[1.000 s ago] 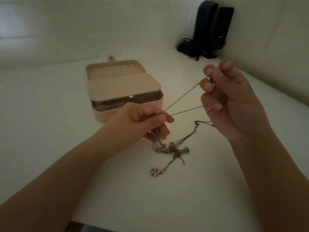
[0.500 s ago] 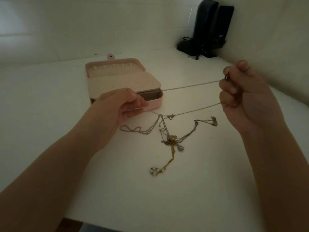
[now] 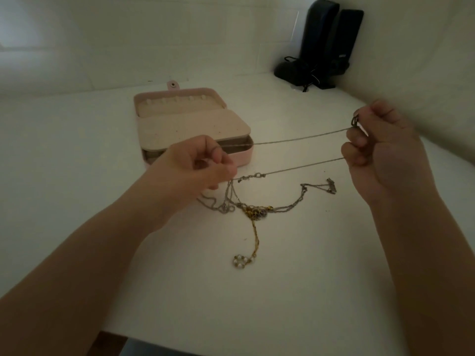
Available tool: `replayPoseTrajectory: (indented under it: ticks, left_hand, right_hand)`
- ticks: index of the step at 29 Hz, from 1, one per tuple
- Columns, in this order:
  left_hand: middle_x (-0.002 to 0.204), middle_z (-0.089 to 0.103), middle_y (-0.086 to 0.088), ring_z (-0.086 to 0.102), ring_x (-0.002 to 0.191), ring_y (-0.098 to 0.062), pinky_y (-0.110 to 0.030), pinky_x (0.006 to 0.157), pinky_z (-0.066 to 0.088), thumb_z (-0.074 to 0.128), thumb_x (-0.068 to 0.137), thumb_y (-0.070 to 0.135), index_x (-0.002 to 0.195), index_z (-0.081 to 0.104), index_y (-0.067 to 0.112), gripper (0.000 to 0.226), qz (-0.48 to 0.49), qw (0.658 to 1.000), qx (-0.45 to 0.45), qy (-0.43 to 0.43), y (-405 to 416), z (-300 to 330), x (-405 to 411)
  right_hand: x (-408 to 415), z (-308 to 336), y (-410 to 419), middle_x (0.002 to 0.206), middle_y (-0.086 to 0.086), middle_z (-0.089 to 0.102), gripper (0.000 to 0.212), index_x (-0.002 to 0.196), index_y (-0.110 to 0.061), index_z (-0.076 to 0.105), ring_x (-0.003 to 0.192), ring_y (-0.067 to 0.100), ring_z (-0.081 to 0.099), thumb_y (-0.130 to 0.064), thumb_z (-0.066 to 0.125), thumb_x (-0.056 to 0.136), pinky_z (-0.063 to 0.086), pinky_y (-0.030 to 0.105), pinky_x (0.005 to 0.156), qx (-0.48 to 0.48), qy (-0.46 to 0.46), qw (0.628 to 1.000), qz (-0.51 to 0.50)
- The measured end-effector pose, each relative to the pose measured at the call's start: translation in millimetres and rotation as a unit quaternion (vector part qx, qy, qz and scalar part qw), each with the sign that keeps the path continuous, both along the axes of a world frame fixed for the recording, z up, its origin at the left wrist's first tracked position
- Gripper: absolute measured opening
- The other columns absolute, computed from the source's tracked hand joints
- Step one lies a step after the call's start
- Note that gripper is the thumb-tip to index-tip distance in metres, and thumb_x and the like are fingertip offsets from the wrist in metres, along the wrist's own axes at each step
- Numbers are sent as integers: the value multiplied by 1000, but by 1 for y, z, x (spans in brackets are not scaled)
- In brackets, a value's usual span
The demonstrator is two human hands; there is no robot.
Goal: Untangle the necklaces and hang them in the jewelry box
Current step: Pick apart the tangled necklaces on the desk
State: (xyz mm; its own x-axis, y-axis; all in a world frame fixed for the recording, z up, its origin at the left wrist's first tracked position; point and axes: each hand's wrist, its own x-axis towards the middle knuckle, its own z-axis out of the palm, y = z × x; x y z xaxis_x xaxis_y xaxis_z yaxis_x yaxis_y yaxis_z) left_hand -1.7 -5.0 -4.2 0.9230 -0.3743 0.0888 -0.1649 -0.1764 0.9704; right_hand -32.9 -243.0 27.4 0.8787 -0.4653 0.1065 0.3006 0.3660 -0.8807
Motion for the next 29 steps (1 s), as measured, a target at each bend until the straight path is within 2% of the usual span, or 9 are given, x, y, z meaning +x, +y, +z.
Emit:
replayPoseTrajectory:
  ticks: [4, 9, 12, 14, 18, 22, 26, 28, 29]
  left_hand:
    - [92, 68, 16, 45, 55, -2, -16, 57, 46, 69, 72, 8, 76, 51, 20, 22, -11, 991, 107, -80, -3, -3, -4]
    - [81, 68, 18, 52, 54, -1, -12, 53, 44, 71, 72, 12, 80, 51, 21, 24, 3, 978, 167, -127, -5, -6, -5]
    - [76, 69, 16, 51, 52, -4, -18, 53, 47, 71, 72, 14, 79, 52, 19, 21, 20, 983, 140, -120, -5, -3, -5]
    - [78, 69, 16, 47, 52, -16, -22, 51, 47, 71, 74, 15, 80, 53, 18, 19, 29, 988, 108, -103, -4, 0, -4]
    - [70, 64, 16, 40, 48, -8, -10, 45, 38, 67, 76, 13, 80, 62, 24, 13, 33, 992, 79, -88, -3, 1, -5]
    - [70, 59, 24, 45, 46, -1, -4, 52, 35, 64, 78, 17, 81, 66, 39, 22, 11, 983, 144, -115, -4, -2, -6]
    - [73, 59, 14, 44, 42, 0, -7, 46, 33, 64, 76, 35, 80, 69, 35, 6, -29, 977, 170, -123, -6, 1, -8]
    - [70, 63, 10, 44, 39, 0, -7, 44, 33, 55, 76, 49, 79, 69, 31, 23, -36, 981, 159, -105, -6, 4, -10]
    - [63, 64, 12, 44, 36, -1, -9, 43, 34, 49, 80, 49, 79, 68, 30, 27, -36, 984, 155, -86, -6, 6, -11]
  right_hand:
    - [-2, 3, -2, 65, -9, 49, 29, 74, -24, 51, 48, 6, 34, -2, 45, 92, 26, 15, 40, -10, -15, 1000, -17]
    - [-5, 5, 4, 61, -8, 45, 28, 74, -22, 51, 47, 6, 30, 0, 46, 91, 24, 16, 40, -87, -16, 995, -40]
    - [-5, 4, 8, 65, -7, 48, 29, 72, -25, 52, 46, 4, 31, -1, 47, 88, 24, 17, 40, -197, -2, 977, -77]
    - [-5, 2, 11, 70, -8, 51, 28, 71, -29, 54, 44, 1, 36, -6, 50, 87, 27, 16, 41, -309, 22, 945, -108]
    - [-7, 1, 18, 73, -8, 53, 30, 74, -30, 51, 39, 2, 38, -5, 48, 90, 28, 11, 40, -422, 31, 898, -122]
    - [-7, 1, 15, 64, -6, 49, 29, 73, -32, 53, 38, 5, 32, -8, 49, 89, 26, 16, 39, -372, 17, 919, -128]
    - [-9, 5, 12, 62, -14, 50, 26, 72, -32, 55, 47, 7, 32, -10, 50, 85, 27, 22, 45, -308, -25, 942, -135]
    - [-11, 7, 12, 59, -14, 48, 27, 73, -28, 54, 47, 7, 32, -5, 48, 86, 26, 21, 43, -252, -50, 959, -117]
    - [-12, 8, 13, 58, -14, 47, 26, 74, -25, 53, 48, 7, 32, -3, 47, 86, 25, 19, 43, -231, -60, 965, -106]
